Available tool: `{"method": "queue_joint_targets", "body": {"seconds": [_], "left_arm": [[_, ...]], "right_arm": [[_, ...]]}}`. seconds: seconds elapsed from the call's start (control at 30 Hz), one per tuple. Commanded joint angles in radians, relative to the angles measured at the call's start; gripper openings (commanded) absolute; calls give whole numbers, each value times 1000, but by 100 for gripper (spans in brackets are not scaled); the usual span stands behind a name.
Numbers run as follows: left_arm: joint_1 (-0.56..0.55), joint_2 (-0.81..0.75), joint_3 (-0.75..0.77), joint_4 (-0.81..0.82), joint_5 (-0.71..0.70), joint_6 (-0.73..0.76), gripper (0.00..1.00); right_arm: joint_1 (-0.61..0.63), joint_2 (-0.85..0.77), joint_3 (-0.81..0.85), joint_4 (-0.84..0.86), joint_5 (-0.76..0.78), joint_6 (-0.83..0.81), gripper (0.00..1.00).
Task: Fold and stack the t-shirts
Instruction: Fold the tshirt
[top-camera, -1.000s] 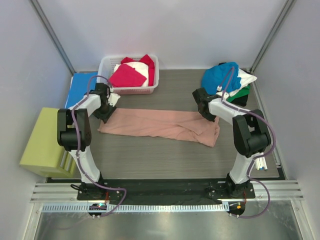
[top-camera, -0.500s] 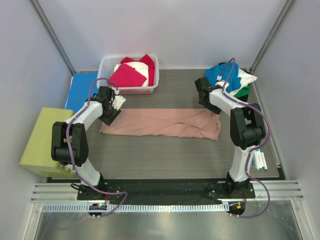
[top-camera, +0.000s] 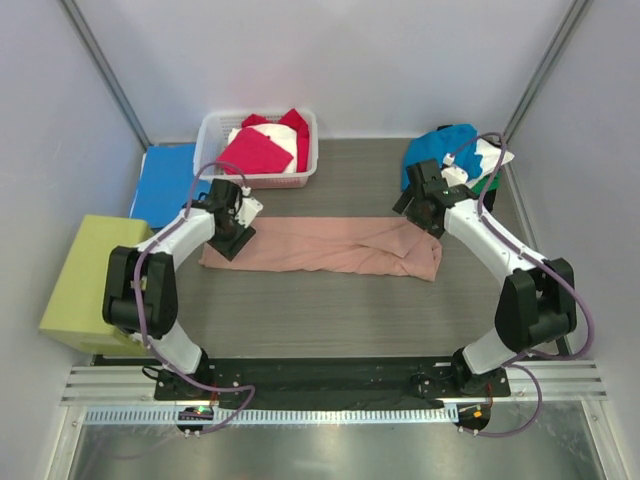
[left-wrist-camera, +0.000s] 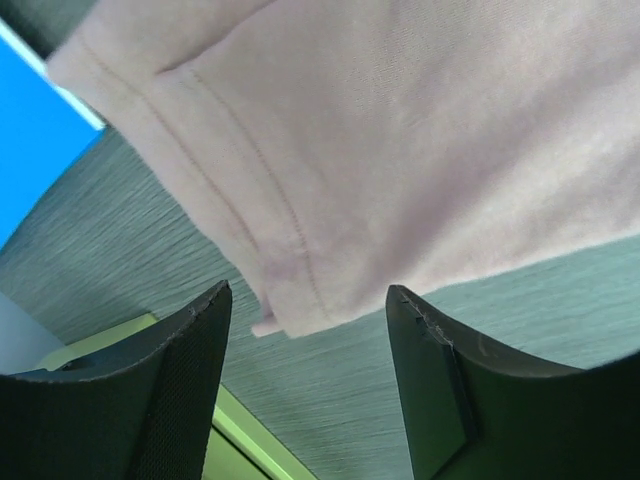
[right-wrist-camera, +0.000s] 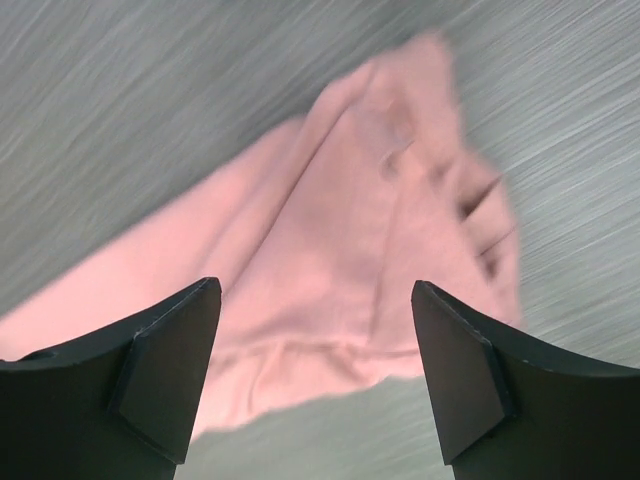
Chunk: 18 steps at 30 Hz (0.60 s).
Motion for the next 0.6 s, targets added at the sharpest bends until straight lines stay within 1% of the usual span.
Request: {"method": "queue_joint_targets", "body": {"seconds": [0.0,0.13,0.27,0.47,0.57], "left_arm": [[3,90,21,45,-45,-16,64],[4,179,60,63,-70,-7,62],[6,224,129,55,-81,-2,61],[6,226,192,16,-81,2,61],[6,206,174,11,-78,7,61]], "right_arm": [[44,-32,-132,67,-266,55,82],[76,-38,-215,99,-290,107,81],[82,-41,-250,104,-238,138,80],[93,-15,-245,87,-126,131,79],[93,14,-265,92,-103,133,79]]}}
